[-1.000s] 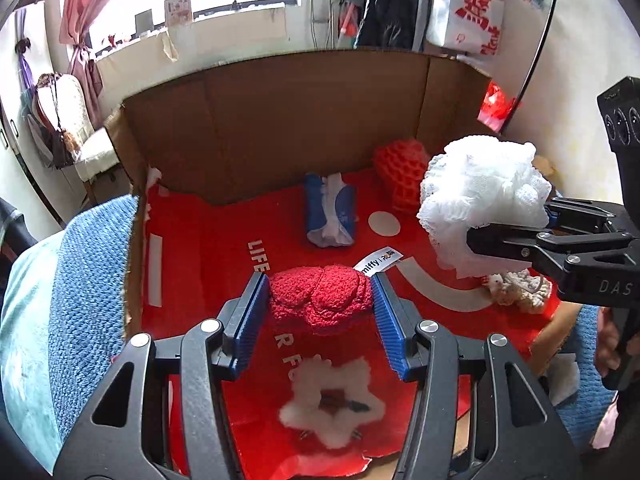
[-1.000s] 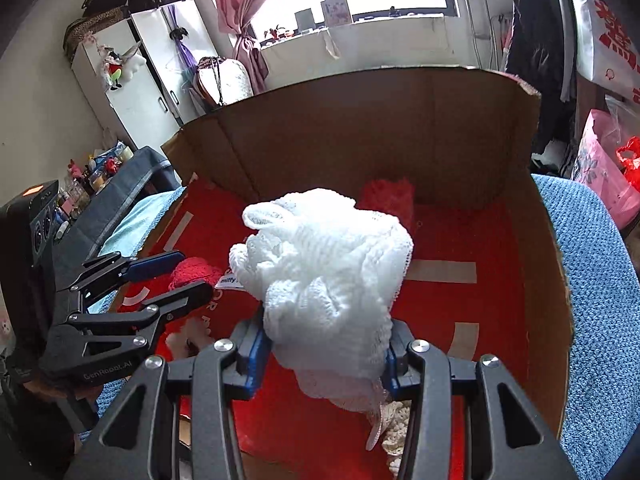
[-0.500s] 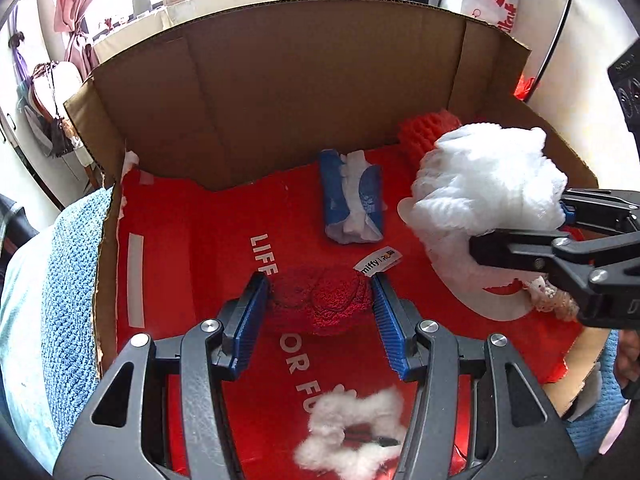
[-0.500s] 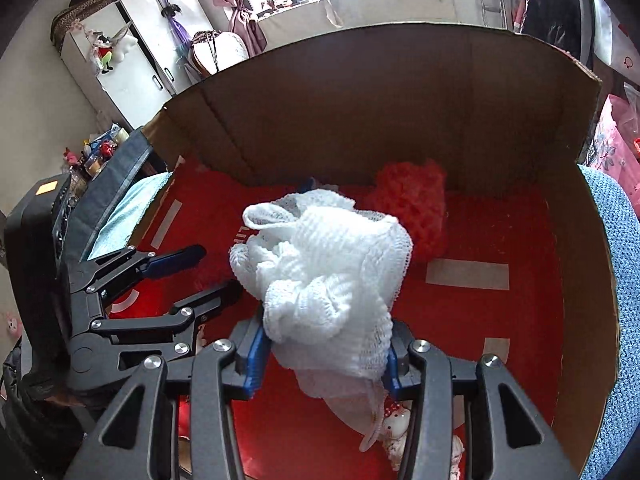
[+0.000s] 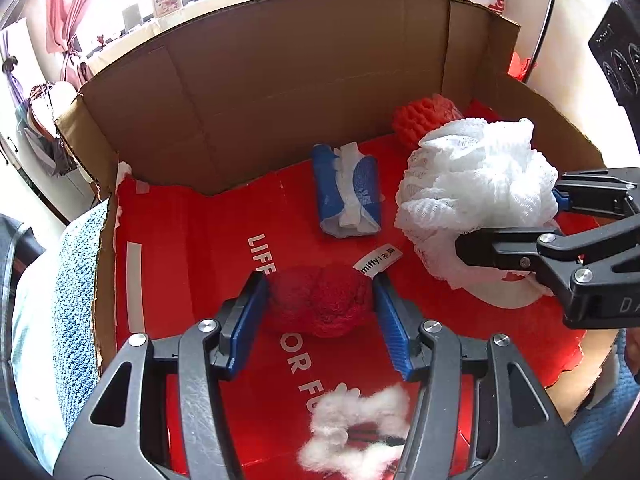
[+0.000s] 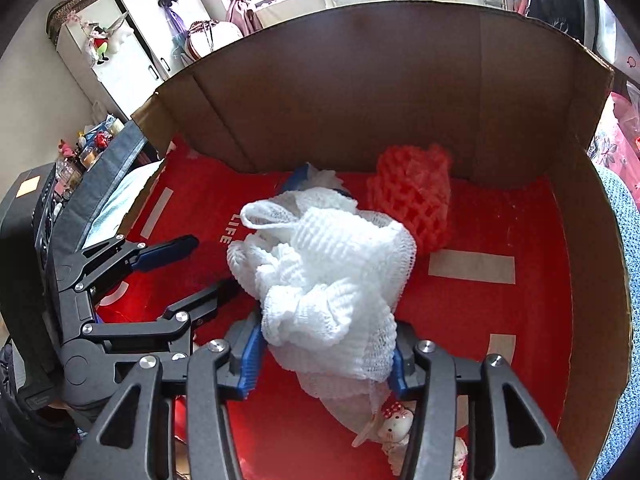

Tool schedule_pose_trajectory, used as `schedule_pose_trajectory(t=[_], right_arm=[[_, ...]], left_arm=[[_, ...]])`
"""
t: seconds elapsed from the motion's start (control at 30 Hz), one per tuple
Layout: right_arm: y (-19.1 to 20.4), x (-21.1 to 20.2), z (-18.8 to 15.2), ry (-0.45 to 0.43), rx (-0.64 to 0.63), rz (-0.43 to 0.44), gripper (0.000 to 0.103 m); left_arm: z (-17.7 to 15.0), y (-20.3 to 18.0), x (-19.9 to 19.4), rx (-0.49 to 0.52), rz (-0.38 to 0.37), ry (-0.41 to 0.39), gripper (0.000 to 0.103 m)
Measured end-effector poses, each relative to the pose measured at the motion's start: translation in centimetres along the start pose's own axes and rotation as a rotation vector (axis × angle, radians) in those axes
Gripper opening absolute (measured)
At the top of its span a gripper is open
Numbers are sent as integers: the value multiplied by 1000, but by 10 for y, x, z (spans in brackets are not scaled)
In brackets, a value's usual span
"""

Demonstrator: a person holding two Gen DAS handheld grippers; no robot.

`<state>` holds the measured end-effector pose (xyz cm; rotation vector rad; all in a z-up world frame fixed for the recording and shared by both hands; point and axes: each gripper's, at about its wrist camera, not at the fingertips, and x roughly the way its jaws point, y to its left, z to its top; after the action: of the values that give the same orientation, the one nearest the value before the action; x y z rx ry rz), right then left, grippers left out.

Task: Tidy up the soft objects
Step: 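Carry both items into the box and lower them onto the red floor, then open both grippers releasing the pouch and mesh puff, then withdraw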

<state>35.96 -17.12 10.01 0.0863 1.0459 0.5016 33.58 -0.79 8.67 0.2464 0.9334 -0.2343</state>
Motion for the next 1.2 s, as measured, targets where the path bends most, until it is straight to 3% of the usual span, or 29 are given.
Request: schedule_pose_trajectory(t=[0.73,1.2], right_arm=[[0,0,-4,10,-1,2,58],[4,-5,-4,4,-19,-15,79]], left_arm=[[-15,-13,-1,38,7,15,64],[-23,0,-19,28,-21,-21,76]])
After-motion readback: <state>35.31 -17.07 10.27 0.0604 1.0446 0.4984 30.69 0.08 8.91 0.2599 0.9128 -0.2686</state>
